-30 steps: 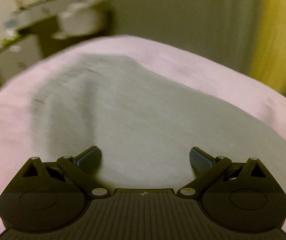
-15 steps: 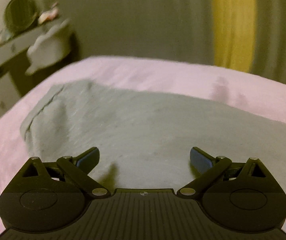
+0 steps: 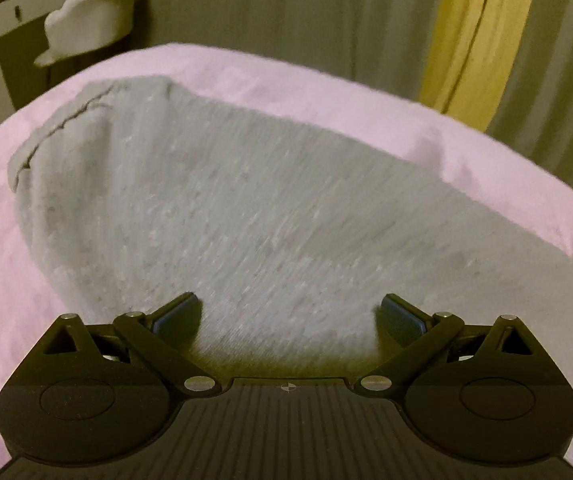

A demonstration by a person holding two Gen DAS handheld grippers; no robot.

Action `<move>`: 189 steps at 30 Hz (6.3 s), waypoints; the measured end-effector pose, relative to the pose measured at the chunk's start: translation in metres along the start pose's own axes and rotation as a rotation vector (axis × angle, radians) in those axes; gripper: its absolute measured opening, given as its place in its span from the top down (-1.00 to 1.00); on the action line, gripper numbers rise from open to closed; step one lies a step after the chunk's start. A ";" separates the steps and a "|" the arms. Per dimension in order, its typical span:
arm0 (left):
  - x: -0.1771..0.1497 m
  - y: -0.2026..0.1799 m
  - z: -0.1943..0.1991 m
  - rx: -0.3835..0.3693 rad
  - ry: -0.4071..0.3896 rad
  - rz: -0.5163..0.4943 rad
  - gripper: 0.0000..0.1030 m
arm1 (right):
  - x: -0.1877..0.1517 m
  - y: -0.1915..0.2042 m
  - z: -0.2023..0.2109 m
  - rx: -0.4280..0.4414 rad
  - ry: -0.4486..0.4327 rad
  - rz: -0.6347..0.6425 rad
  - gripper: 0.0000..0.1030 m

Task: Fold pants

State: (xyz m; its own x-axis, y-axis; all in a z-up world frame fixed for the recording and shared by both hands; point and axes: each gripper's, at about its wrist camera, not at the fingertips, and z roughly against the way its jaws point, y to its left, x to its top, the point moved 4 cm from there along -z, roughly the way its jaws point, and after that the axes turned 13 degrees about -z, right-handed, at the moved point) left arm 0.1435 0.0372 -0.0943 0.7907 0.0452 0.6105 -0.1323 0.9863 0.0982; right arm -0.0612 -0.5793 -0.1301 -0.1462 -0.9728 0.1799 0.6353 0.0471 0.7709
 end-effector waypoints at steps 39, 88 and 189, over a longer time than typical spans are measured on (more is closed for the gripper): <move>0.000 0.009 0.002 -0.055 -0.010 0.058 -0.97 | -0.265 0.230 0.018 0.255 0.094 1.139 0.80; -0.003 -0.216 0.003 -0.582 0.004 -0.491 -0.49 | -0.219 0.165 -0.064 -0.027 0.419 0.683 -0.91; 0.017 -0.051 0.011 -0.437 0.033 -0.152 -0.45 | -0.243 0.167 -0.059 -0.024 0.329 0.860 -0.91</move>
State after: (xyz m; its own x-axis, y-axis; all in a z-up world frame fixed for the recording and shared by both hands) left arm 0.1573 -0.0145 -0.0800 0.8014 -0.1072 0.5884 0.2454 0.9561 -0.1601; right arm 0.1256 -0.3481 -0.0811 0.6044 -0.6209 0.4991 0.4415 0.7826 0.4389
